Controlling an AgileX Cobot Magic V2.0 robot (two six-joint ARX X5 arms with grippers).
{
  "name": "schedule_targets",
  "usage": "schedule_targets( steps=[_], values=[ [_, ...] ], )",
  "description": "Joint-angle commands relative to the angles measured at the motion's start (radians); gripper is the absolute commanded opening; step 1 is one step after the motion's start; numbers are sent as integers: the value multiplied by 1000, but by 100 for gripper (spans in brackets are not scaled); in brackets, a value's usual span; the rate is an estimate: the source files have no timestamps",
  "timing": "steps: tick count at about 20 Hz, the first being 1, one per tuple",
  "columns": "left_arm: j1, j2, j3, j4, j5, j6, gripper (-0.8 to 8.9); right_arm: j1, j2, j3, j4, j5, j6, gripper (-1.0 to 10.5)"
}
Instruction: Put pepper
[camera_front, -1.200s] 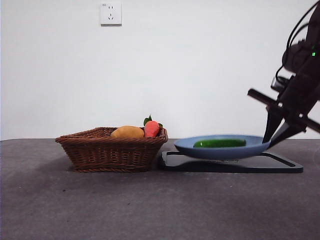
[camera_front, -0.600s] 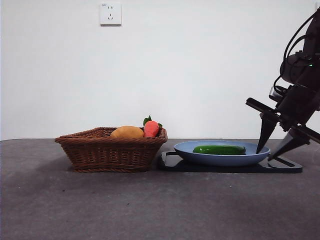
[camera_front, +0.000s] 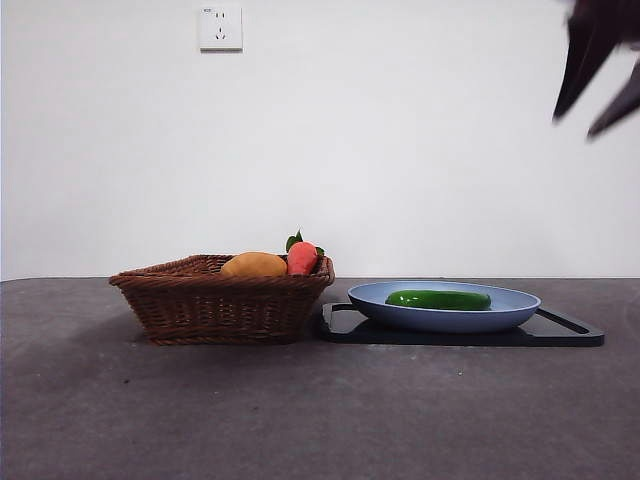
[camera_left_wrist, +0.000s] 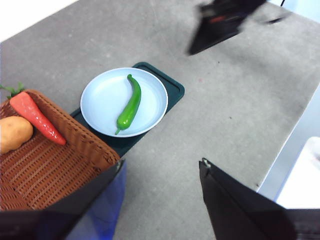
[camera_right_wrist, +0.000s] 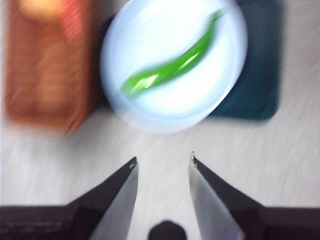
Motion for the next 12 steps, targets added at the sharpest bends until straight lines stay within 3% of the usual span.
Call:
schedule_targets(
  steps=[1, 8, 12],
  values=[
    [-6, 9, 23, 2, -3, 5, 258, 27, -110, 20, -92, -1, -71, 181],
    [-7, 9, 23, -6, -1, 4, 254, 122, -386, 20, -309, 0, -114, 146],
    [-7, 9, 23, -10, -1, 0, 39, 140, -421, 20, -355, 0, -177, 5]
  ],
)
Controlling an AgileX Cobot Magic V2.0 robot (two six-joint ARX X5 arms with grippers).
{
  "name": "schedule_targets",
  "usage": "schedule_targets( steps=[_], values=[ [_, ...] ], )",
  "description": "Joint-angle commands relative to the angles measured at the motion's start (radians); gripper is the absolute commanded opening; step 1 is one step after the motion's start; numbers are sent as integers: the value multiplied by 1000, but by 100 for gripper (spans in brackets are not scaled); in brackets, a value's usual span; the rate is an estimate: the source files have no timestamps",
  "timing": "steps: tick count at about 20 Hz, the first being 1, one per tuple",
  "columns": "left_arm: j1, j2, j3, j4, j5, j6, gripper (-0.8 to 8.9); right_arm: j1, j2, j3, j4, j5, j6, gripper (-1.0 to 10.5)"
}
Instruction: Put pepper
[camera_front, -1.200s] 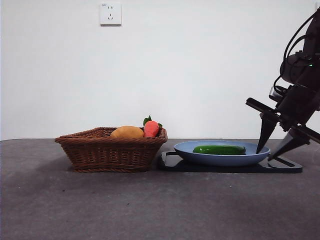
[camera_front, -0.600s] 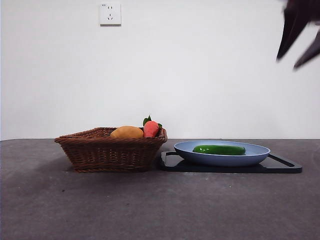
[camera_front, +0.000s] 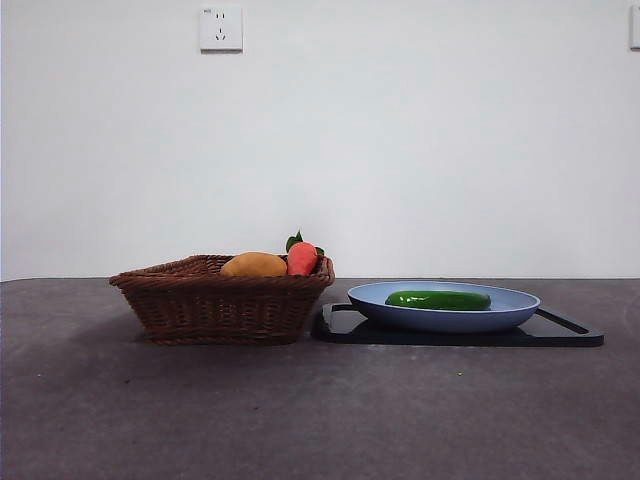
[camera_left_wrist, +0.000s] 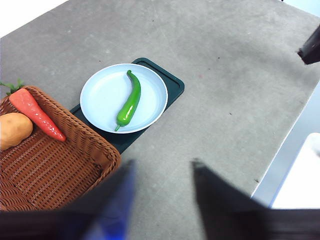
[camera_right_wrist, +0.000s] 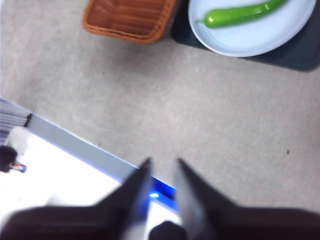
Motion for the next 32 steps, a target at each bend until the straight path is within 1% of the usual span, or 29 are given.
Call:
schedule_targets(
  steps=[1, 3, 5, 14, 17, 19, 20, 22, 25, 27, 30, 32],
  values=[
    [-7, 9, 23, -1, -1, 0, 1, 4, 7, 20, -14, 0, -40, 5],
    [-7, 9, 23, -2, -1, 0, 7, 4, 10, 20, -10, 0, -38, 6],
    [-7, 9, 23, -2, -2, 0, 8, 3, 10, 20, -9, -1, -8, 6],
    [-7, 9, 23, 0, -1, 0, 8, 0, 10, 20, -9, 0, -10, 11],
    [-6, 9, 23, 45, -27, 6, 8, 0, 10, 20, -9, 0, -10, 11],
    [21, -2, 23, 72, -73, 98, 8, 0, 10, 20, -9, 0, -10, 11],
    [48, -11, 23, 122, -105, 136, 8, 0, 10, 20, -9, 0, -10, 11],
    [134, -50, 18, 238, -101, 203, 8, 0, 10, 20, -9, 0, -10, 11],
    [305, -161, -49, 429, -99, 207, 8, 0, 10, 20, -9, 0, -10, 11],
    [426, -261, -162, 576, -99, 207, 8, 0, 10, 20, -9, 0, -10, 11],
    [599, -435, -418, 817, -100, 207, 8, 0, 10, 20, -9, 0, -10, 11],
    [686, -550, -593, 933, -105, 206, 8, 0, 10, 20, -9, 0, -10, 11]
  ],
)
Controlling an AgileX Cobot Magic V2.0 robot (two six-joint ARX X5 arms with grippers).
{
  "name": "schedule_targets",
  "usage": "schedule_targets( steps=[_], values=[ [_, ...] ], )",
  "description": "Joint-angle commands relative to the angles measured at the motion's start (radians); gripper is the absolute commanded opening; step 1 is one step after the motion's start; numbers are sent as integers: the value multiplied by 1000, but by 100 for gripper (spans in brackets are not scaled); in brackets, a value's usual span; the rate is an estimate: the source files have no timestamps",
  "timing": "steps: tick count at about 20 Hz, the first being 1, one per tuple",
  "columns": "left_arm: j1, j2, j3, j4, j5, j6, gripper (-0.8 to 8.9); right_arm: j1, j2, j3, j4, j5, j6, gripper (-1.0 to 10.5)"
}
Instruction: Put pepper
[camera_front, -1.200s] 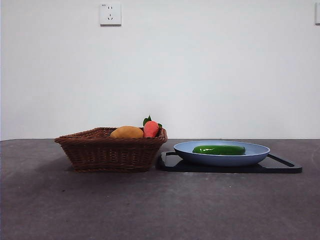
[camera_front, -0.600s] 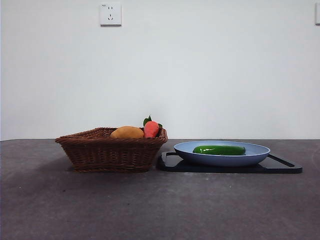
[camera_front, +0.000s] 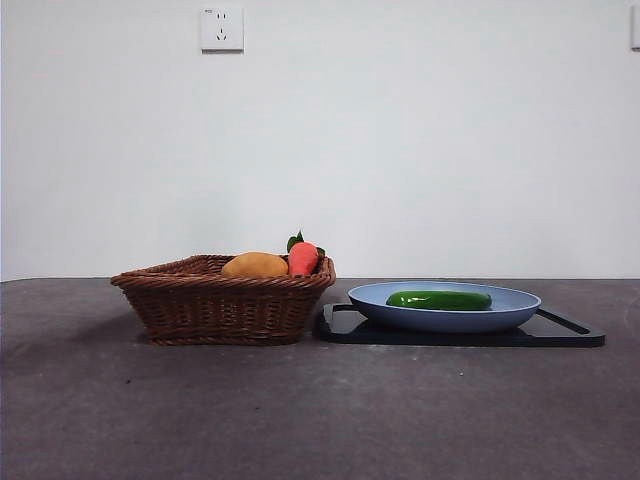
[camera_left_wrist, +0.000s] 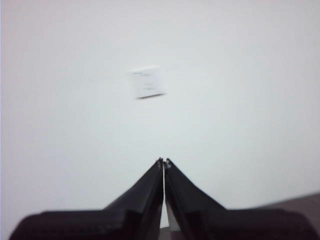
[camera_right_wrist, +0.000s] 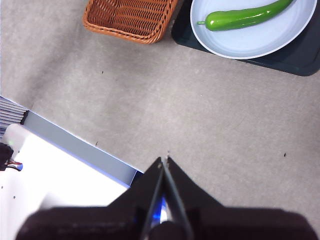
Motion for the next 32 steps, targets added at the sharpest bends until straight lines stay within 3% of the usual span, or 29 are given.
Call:
schedule_targets(
  steps=[1, 5, 9, 15, 19, 26, 32],
  values=[
    [74, -102, -168, 100, -3, 12, 8, 0, 8, 20, -9, 0, 6, 11],
    [166, -293, -484, 208, -4, 3, 8, 1, 8, 20, -9, 0, 6, 11],
    [213, -447, -731, 261, -3, -82, 8, 1, 8, 20, -9, 0, 6, 11],
    [246, -583, -941, 255, -2, -181, 8, 1, 8, 20, -9, 0, 6, 11],
    [246, -623, -1004, 236, 0, -204, 8, 1, 8, 20, -9, 0, 6, 11],
    [250, -695, -1007, -5, 0, -226, 8, 1, 8, 20, -9, 0, 6, 11],
    [250, -695, -1018, -101, 42, -289, 8, 1, 8, 20, -9, 0, 6, 11]
  ],
)
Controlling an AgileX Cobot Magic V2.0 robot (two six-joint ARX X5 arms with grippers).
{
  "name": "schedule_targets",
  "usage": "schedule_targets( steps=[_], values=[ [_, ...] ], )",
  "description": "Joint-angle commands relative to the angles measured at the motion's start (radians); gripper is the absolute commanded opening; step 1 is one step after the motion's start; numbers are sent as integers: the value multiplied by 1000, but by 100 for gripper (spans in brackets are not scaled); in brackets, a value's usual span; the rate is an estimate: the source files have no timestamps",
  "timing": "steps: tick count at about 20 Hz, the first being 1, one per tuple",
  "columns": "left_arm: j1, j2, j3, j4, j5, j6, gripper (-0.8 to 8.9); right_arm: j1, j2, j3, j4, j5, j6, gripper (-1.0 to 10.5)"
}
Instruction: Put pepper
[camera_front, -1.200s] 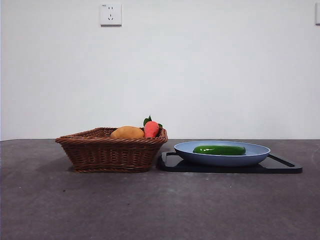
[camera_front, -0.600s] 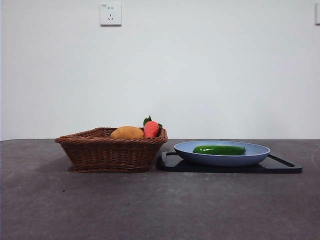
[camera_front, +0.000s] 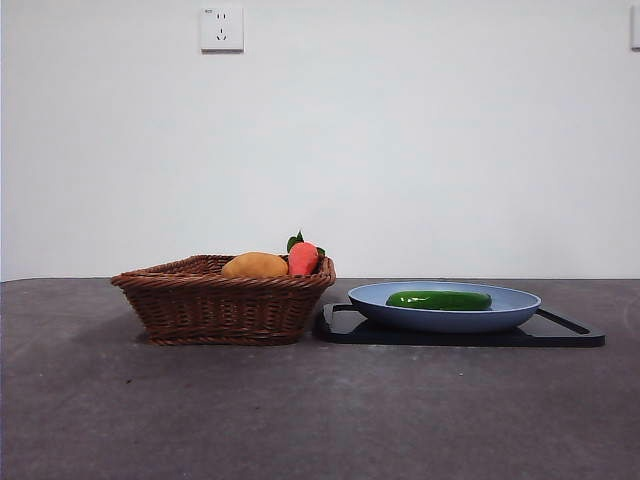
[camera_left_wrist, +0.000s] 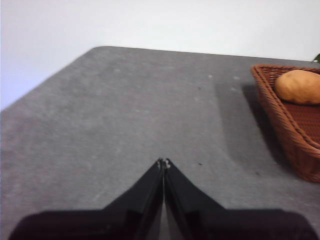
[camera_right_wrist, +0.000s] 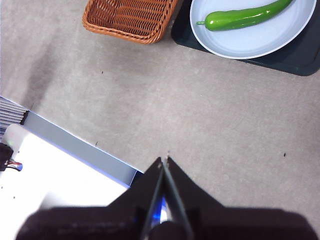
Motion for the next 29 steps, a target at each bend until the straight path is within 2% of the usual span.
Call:
schedule_targets(
  steps=[1, 18, 20, 22, 24, 26, 29],
  values=[
    [3, -4, -11, 7, 41, -19, 8, 1, 8, 20, -10, 0, 6, 11],
    [3, -4, -11, 29, 56, -19, 8, 1, 8, 20, -9, 0, 6, 11],
    [3, -4, -11, 29, 56, -19, 8, 0, 8, 20, 17, 3, -23, 11],
    [3, -4, -11, 29, 56, -19, 8, -21, -16, 11, 140, 3, -11, 11],
    [3, -4, -11, 29, 56, -19, 8, -53, -86, -40, 335, 1, -1, 11],
    [3, -4, -11, 29, 56, -19, 8, -68, -181, -142, 526, -3, 48, 11],
    [3, -4, -11, 29, 56, -19, 8, -105, -352, -370, 752, 44, 59, 11]
  ],
)
